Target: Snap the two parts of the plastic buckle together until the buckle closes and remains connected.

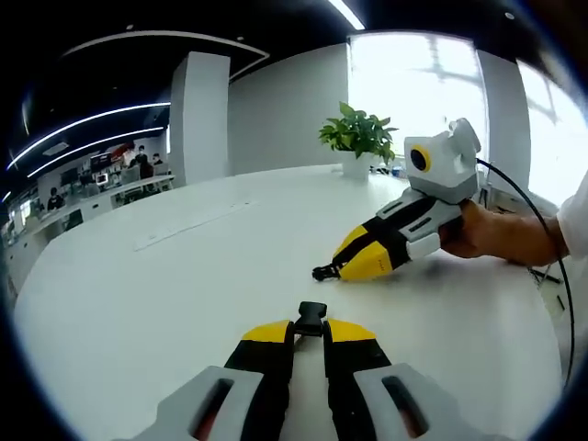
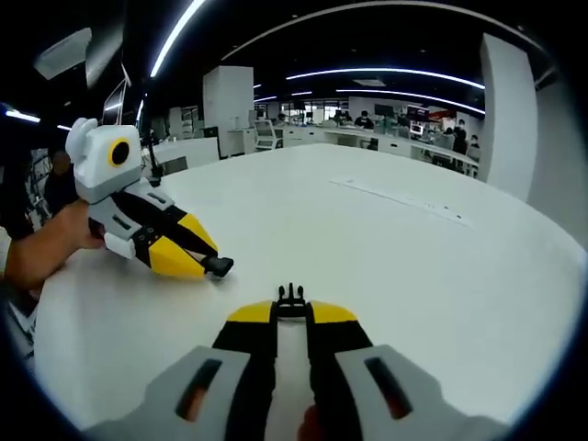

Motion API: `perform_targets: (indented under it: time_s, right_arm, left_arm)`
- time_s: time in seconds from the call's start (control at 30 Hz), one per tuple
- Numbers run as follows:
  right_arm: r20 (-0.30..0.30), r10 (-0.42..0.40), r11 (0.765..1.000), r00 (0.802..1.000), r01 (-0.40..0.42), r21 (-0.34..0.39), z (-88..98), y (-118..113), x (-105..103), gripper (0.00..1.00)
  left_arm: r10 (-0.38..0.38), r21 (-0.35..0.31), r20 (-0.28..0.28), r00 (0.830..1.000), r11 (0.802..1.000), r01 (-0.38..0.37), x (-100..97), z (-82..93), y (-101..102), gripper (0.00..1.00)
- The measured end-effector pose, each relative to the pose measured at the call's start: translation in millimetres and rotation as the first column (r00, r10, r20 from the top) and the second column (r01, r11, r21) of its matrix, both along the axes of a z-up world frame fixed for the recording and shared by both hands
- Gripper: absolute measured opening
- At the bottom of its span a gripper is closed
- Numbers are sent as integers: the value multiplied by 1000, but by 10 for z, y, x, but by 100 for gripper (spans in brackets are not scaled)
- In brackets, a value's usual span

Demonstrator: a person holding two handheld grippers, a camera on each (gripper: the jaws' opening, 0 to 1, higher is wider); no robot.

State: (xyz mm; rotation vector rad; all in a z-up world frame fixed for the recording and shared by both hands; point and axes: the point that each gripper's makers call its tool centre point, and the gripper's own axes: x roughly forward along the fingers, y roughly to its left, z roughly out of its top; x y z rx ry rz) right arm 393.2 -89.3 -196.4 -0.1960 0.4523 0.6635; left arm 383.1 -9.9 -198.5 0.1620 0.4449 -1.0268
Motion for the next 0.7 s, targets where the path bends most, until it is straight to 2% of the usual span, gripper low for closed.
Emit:
perform_targets:
  time_s: [0.27, 0.7]
  right_arm:
    - [13, 29, 1000, 999, -29, -11, 1, -18, -75, 12]
    - [30, 105, 995, 994, -105, 2, 14, 23, -351, 12]
  left_arm:
    - [-12, 15, 11, 1000, 1000, 12, -125, 7, 21, 12]
    - [-56, 32, 14, 998, 998, 55, -409, -14, 107, 12]
